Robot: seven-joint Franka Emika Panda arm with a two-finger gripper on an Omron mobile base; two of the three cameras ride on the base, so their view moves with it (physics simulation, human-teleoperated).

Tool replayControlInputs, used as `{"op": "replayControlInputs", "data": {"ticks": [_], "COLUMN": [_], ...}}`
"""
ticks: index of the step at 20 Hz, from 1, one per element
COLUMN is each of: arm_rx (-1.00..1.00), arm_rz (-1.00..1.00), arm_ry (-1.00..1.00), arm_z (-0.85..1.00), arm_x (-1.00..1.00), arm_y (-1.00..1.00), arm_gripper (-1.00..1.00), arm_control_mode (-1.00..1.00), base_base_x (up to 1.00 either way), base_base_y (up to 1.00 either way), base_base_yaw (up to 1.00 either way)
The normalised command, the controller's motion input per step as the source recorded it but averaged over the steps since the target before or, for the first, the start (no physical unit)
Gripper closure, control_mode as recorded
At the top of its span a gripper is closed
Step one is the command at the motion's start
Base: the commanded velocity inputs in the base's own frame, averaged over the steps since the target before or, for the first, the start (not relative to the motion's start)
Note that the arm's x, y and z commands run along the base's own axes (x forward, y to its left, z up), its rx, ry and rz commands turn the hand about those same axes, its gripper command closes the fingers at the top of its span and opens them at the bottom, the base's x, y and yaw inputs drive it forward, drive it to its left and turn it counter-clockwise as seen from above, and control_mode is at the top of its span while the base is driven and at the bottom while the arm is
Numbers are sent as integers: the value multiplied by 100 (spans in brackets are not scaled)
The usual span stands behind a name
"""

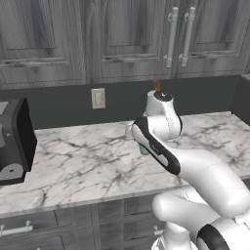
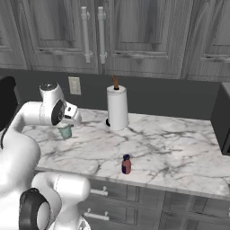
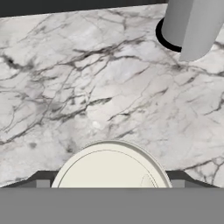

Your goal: Move the drinks to the dining counter.

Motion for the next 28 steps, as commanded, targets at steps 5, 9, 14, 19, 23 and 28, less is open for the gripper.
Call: {"op": "replayControlInputs", "data": {"ticks": [5,9,14,19,23,28], "arm_rx": [0,0,0,0,-2,-3], "arm_rz": [9,11,4,0,0,0], "arm_ry": [-9,0,0,0,-5,-2], "arm_z": [50,56,54,64,62,69], "arm_x": [-71,-51,-59,-65,-65,-38], "arm_y": [-32,-28,-20,-4,0,0], "arm_gripper": [100,100,100,100,100,100], "arm_control_mode": [-100,-100,-100,-100,-100,-100], "base_base_x": [0,0,0,0,0,0], "base_base_y": [0,0,0,0,0,0], "base_base_yaw": [0,0,0,0,0,0]}}
